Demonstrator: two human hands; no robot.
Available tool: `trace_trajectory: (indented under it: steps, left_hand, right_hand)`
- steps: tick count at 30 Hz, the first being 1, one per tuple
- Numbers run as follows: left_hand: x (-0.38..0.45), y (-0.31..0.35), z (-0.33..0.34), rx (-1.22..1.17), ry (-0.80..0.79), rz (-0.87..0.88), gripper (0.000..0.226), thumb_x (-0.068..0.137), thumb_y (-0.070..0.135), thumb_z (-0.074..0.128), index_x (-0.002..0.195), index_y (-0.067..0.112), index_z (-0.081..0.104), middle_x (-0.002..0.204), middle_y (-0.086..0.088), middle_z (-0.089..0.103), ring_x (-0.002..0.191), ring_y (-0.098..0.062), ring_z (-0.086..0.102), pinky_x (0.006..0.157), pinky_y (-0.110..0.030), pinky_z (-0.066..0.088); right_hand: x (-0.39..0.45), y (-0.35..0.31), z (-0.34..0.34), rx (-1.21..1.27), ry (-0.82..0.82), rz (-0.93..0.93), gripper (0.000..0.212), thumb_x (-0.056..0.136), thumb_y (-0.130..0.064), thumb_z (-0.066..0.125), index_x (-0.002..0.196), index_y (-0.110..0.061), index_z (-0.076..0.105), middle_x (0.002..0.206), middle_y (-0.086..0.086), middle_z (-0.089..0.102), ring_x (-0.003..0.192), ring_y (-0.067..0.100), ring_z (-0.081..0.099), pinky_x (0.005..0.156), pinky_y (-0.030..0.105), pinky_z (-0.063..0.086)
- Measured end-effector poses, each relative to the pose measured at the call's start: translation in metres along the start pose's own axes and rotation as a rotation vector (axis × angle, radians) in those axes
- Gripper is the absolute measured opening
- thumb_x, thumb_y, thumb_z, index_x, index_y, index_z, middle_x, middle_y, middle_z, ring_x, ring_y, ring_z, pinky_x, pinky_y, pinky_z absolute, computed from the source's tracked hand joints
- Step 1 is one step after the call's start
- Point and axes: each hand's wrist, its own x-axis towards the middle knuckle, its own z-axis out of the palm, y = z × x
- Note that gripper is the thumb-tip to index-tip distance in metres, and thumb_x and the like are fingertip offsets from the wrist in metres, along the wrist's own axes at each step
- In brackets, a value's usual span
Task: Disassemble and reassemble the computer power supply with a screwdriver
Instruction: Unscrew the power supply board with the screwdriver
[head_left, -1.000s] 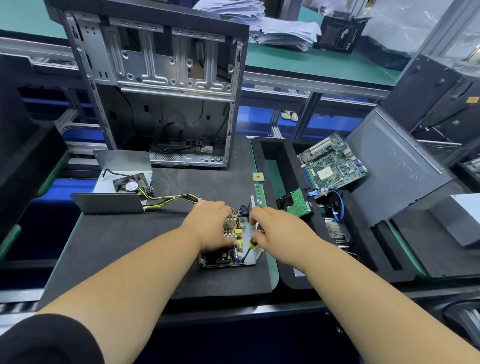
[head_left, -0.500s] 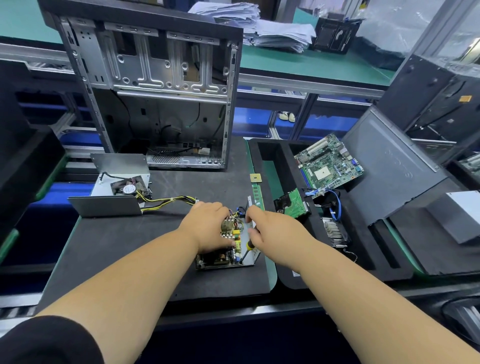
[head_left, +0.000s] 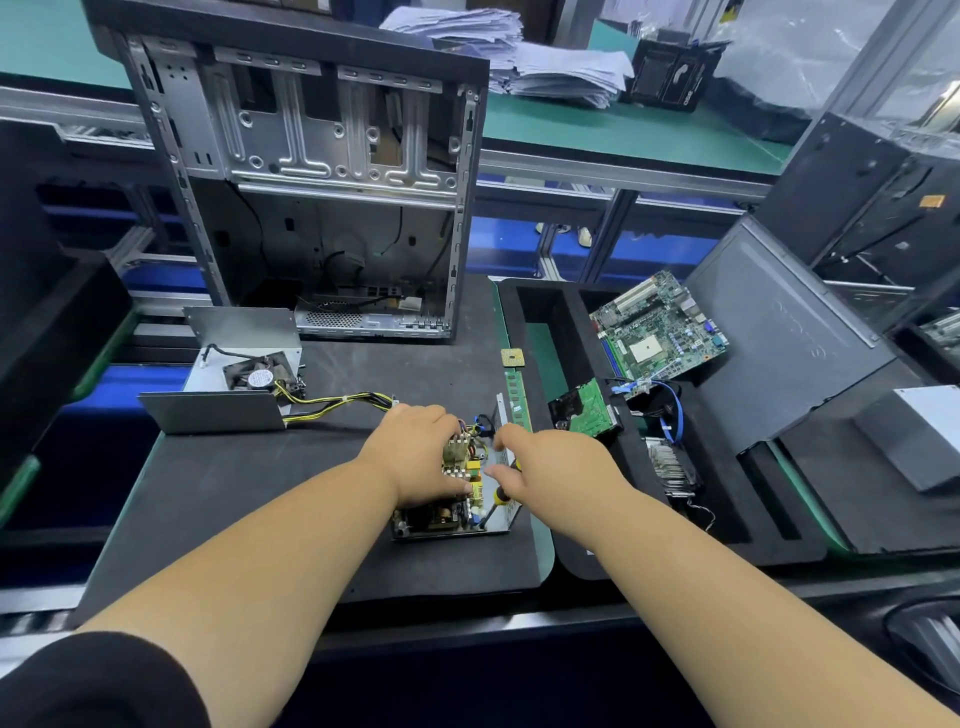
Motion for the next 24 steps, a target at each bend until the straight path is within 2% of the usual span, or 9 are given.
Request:
trace_trajectory:
  steps: [2, 7, 9, 12, 15, 18, 20, 22, 24]
  left_hand:
    - [0.0004, 0.0001, -0.0001, -0.002, -0.001, -0.002, 0.079, 0.070, 0.078, 0.058, 0.129, 0.026, 0.051, 0.120, 0.007, 0.056, 0.114, -0.017, 0.053, 0.099, -0.037, 0.033]
    - [0.0001, 0.0002, -0.0001, 0.006, -0.001, -0.003, 0.079, 0.070, 0.077, 0.058, 0.129, 0.026, 0.051, 0.119, 0.006, 0.056, 0.115, -0.018, 0.053, 0.100, -0.037, 0.034]
    - [-0.0002, 0.0003, -0.0002, 0.008, 0.000, -0.003, 0.079, 0.070, 0.077, 0.058, 0.130, 0.026, 0.050, 0.120, 0.006, 0.056, 0.116, -0.018, 0.053, 0.100, -0.037, 0.033]
    - [-0.0002, 0.0004, -0.0004, 0.001, -0.002, -0.005, 0.079, 0.071, 0.077, 0.058, 0.130, 0.026, 0.050, 0.121, 0.006, 0.055, 0.116, -0.017, 0.052, 0.101, -0.037, 0.032]
    - [-0.0001, 0.0003, -0.0001, -0.006, 0.001, -0.007, 0.078, 0.071, 0.077, 0.058, 0.129, 0.026, 0.051, 0.119, 0.007, 0.055, 0.115, -0.017, 0.053, 0.101, -0.037, 0.033]
    - [0.0003, 0.0003, -0.0003, -0.002, -0.010, -0.009, 0.078, 0.071, 0.077, 0.058, 0.130, 0.026, 0.050, 0.120, 0.007, 0.055, 0.116, -0.017, 0.052, 0.102, -0.037, 0.033]
    - [0.0004, 0.0006, -0.0006, 0.002, -0.014, -0.009, 0.077, 0.071, 0.077, 0.058, 0.129, 0.026, 0.050, 0.120, 0.007, 0.055, 0.116, -0.017, 0.052, 0.101, -0.037, 0.033]
    - [0.0003, 0.0006, -0.0011, 0.001, -0.014, -0.009, 0.076, 0.071, 0.076, 0.058, 0.127, 0.026, 0.051, 0.118, 0.007, 0.055, 0.115, -0.017, 0.053, 0.100, -0.037, 0.033]
    - [0.0001, 0.0004, -0.0016, -0.003, -0.012, -0.010, 0.076, 0.071, 0.076, 0.058, 0.127, 0.026, 0.051, 0.118, 0.006, 0.055, 0.115, -0.018, 0.053, 0.100, -0.037, 0.033]
  right_hand:
    - [-0.0011, 0.0016, 0.0030, -0.020, 0.005, 0.013, 0.036, 0.100, -0.053, 0.038, 0.119, -0.024, 0.051, 0.086, -0.001, 0.066, 0.080, 0.025, 0.060, 0.056, 0.031, 0.032]
    - [-0.0039, 0.0033, -0.0007, 0.124, 0.003, -0.050, 0.031, 0.092, -0.029, 0.047, 0.121, -0.019, 0.046, 0.099, 0.002, 0.059, 0.082, 0.027, 0.055, 0.060, 0.034, 0.039]
    - [-0.0032, 0.0035, -0.0024, 0.100, 0.020, -0.055, 0.029, 0.094, -0.033, 0.050, 0.121, -0.021, 0.047, 0.090, -0.001, 0.057, 0.080, 0.026, 0.054, 0.058, 0.033, 0.037]
    - [-0.0019, 0.0039, -0.0023, 0.012, 0.006, -0.013, 0.031, 0.096, -0.052, 0.049, 0.110, -0.024, 0.052, 0.076, -0.005, 0.051, 0.074, 0.023, 0.049, 0.056, 0.033, 0.029]
    - [-0.0032, 0.0039, 0.0000, -0.009, -0.009, -0.018, 0.036, 0.097, -0.057, 0.042, 0.099, -0.023, 0.054, 0.081, -0.002, 0.060, 0.078, 0.024, 0.056, 0.057, 0.032, 0.033]
    - [-0.0043, 0.0018, -0.0016, 0.106, 0.003, -0.049, 0.024, 0.097, -0.039, 0.044, 0.105, -0.020, 0.056, 0.096, -0.001, 0.058, 0.088, 0.024, 0.057, 0.062, 0.032, 0.035]
    - [-0.0032, 0.0005, -0.0042, 0.118, -0.004, -0.089, 0.024, 0.096, -0.031, 0.045, 0.113, -0.019, 0.057, 0.102, 0.001, 0.055, 0.089, 0.025, 0.055, 0.063, 0.033, 0.035]
    - [-0.0020, -0.0003, -0.0056, 0.117, -0.003, -0.081, 0.024, 0.097, -0.031, 0.045, 0.117, -0.021, 0.055, 0.099, 0.001, 0.059, 0.087, 0.026, 0.056, 0.064, 0.034, 0.041]
    - [-0.0008, -0.0003, -0.0042, 0.071, 0.003, -0.054, 0.024, 0.099, -0.038, 0.044, 0.114, -0.023, 0.054, 0.090, 0.001, 0.063, 0.082, 0.027, 0.058, 0.060, 0.033, 0.040]
